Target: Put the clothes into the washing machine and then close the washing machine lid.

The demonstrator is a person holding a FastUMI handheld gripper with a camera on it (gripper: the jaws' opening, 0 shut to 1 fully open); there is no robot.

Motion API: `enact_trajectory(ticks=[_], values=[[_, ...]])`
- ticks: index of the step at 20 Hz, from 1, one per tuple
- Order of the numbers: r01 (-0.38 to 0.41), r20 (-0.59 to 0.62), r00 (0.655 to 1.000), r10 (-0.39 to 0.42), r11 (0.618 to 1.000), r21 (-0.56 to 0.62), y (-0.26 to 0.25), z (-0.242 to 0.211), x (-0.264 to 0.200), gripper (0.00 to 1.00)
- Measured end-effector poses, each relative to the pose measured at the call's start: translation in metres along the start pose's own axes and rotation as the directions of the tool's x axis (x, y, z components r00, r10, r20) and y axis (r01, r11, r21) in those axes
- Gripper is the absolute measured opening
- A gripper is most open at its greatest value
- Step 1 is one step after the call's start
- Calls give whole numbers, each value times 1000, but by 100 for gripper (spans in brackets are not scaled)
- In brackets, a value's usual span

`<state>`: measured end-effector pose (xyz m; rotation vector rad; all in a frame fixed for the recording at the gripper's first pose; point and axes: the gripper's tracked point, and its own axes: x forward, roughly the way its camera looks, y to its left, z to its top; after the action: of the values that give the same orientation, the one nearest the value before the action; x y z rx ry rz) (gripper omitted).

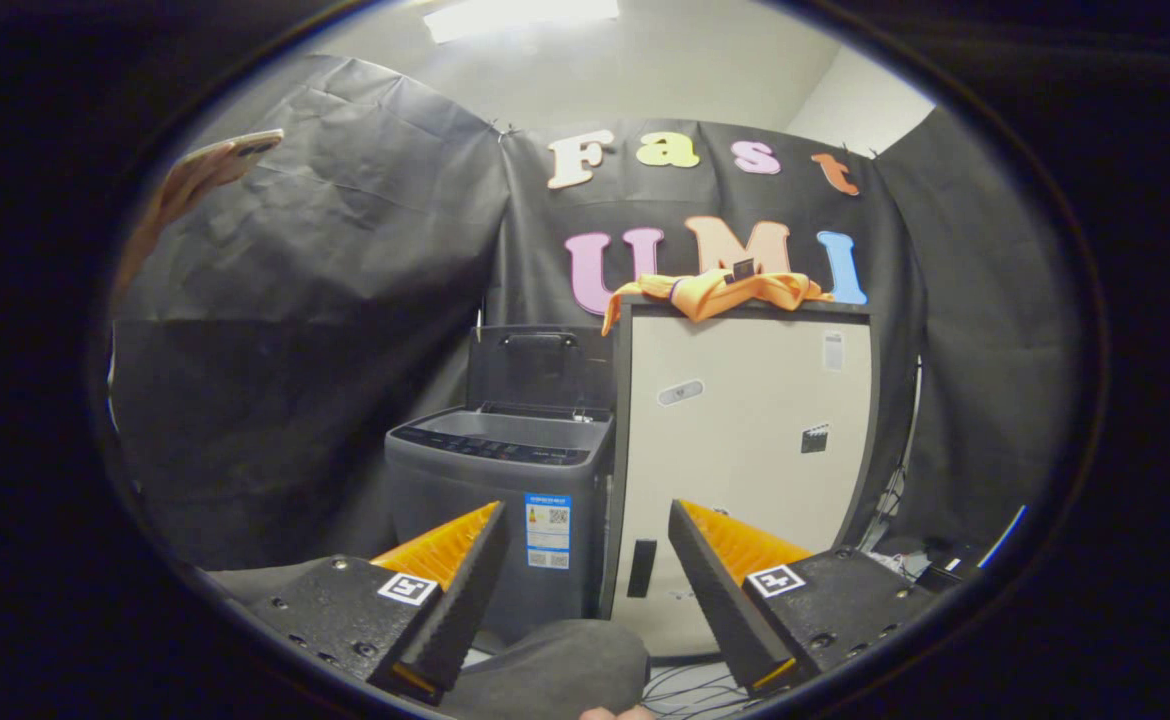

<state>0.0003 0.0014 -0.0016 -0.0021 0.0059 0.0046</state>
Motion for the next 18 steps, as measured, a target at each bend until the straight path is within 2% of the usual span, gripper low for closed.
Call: enact_trajectory(ticks=[10, 18], values=[[-2, 1, 1000, 2, 1000, 7, 1, 1, 0, 97], [14, 13, 1000, -16, 995, 101, -10, 17, 12, 97]])
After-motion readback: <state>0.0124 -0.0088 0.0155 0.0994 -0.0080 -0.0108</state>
